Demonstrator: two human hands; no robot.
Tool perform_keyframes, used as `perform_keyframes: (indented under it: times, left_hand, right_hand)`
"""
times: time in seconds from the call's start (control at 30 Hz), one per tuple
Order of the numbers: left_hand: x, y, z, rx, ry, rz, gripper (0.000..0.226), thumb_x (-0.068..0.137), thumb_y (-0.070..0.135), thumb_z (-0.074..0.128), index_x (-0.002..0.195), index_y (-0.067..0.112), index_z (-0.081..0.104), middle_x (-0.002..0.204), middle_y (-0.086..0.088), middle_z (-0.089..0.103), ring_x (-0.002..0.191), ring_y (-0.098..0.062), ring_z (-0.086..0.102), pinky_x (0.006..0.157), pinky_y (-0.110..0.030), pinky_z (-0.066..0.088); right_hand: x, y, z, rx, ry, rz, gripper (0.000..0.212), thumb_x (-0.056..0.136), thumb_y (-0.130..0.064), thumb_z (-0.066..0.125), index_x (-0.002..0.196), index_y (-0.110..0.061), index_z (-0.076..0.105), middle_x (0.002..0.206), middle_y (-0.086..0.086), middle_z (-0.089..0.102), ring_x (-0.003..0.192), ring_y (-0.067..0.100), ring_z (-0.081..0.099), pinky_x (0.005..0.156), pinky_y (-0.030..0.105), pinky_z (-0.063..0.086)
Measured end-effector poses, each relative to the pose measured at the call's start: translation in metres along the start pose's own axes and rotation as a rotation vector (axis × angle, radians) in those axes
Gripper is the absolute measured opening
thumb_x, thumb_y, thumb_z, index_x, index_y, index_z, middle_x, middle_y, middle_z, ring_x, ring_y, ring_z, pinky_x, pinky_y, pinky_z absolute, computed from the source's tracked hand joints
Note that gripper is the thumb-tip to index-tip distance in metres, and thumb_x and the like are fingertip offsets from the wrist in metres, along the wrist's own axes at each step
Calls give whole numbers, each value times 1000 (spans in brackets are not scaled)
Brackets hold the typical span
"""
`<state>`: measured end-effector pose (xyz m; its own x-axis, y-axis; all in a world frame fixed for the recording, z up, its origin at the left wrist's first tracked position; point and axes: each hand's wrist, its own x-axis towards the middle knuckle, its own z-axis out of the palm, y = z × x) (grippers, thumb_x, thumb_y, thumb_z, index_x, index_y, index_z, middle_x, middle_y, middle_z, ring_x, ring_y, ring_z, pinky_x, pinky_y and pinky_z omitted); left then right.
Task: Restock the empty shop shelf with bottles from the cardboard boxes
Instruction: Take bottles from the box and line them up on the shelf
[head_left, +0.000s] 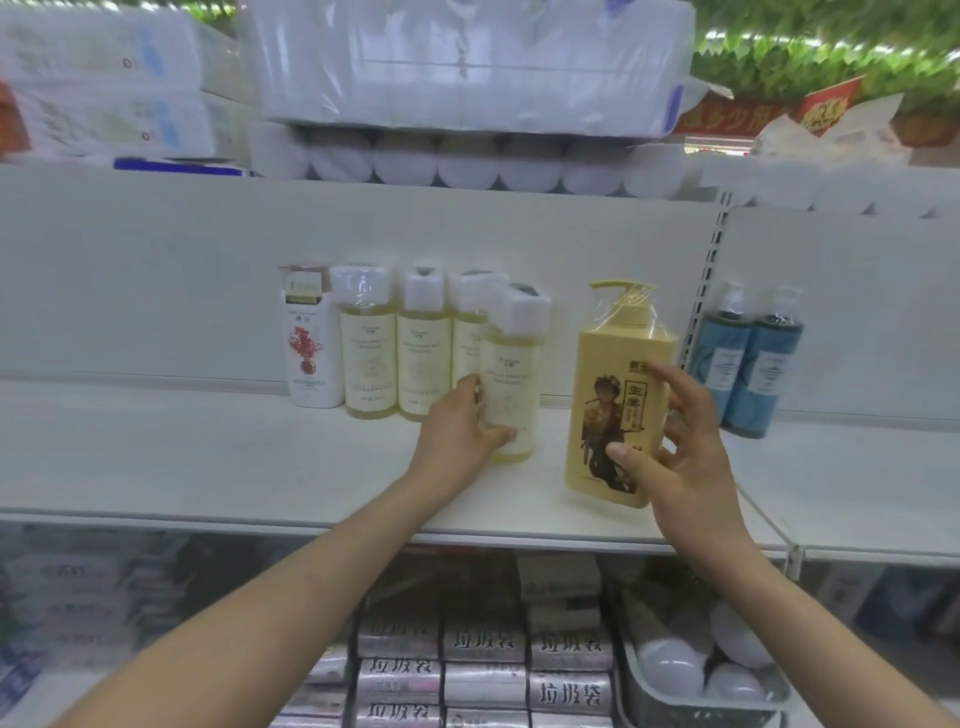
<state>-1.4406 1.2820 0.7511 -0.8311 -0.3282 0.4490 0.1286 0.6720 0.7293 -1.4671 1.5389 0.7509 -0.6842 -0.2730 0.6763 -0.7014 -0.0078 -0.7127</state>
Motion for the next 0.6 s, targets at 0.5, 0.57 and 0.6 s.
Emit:
perform_keyframes:
  times: [0.5,0.57,0.6]
  left_hand:
    - [14,-21,9,762,170,713,92,86,5,79,165,29,38,167,-18,34,135,-40,49,90,-51,61]
    - [21,-26,7,899,173,870,72,87,-5,70,152,21,55,166,-20,38,132,-43,48,88,-49,60]
    - [24,-26,5,937,162,896,67,88,-9,65,148,20,58,165,-20,38,129,-43,48,85,-47,61]
  right_hand:
    - [22,41,-19,36,-44,108,89,88,9,75,148,-48,41,137,-30,52,120,3,64,88,32,64]
    - [23,42,-19,32,-45,103,89,88,9,75,147,-48,42,137,-31,53,121,4,64,88,34,64]
    - [23,42,-19,28,-48,102,89,88,9,76,146,-48,42,137,-30,52,121,5,64,89,34,64]
